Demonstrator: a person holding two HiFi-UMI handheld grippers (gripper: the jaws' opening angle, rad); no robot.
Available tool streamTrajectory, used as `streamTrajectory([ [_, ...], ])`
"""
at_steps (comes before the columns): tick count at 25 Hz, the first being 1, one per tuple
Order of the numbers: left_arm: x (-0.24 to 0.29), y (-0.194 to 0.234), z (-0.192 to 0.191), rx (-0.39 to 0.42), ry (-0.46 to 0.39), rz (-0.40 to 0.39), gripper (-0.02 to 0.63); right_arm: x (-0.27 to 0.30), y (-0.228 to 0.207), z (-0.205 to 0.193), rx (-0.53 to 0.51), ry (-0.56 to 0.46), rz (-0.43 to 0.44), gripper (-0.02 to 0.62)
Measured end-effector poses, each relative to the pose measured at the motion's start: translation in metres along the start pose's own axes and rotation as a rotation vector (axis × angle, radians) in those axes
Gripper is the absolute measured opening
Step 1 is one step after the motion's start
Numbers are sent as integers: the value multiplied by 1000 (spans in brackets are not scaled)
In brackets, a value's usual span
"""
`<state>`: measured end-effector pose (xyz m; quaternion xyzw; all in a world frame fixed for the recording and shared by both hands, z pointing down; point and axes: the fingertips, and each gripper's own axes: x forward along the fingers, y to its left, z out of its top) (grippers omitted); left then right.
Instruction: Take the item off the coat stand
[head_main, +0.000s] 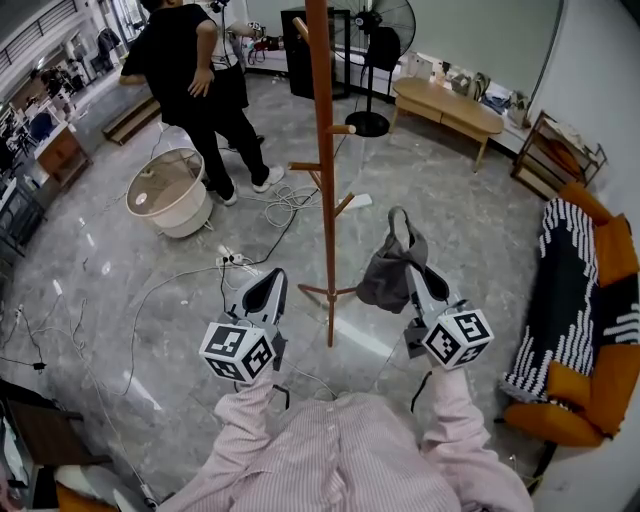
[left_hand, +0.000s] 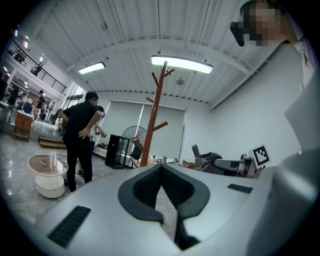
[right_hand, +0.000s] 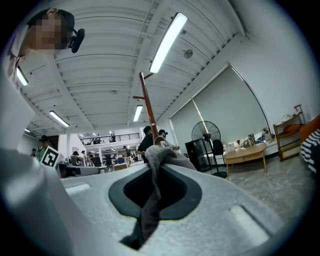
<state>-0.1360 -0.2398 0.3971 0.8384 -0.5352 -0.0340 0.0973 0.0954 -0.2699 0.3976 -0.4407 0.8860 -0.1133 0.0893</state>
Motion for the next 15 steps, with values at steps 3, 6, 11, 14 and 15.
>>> streamTrajectory([
  [3, 0, -1, 0, 2, 0, 2, 2, 0, 0, 1, -6, 1, 1, 14],
  [6, 0, -2, 0, 3, 4, 2, 2, -1, 1, 3, -10, 5, 1, 14],
  [11, 1, -4, 2, 4, 4, 1, 2, -1, 1, 5, -11, 8, 1, 14],
  [14, 1, -3, 1, 2, 3, 5, 2, 0, 0, 4, -12, 11, 2, 14],
  [15, 1, -3, 1, 1, 3, 7, 2, 0, 0, 4, -13, 12, 3, 14],
])
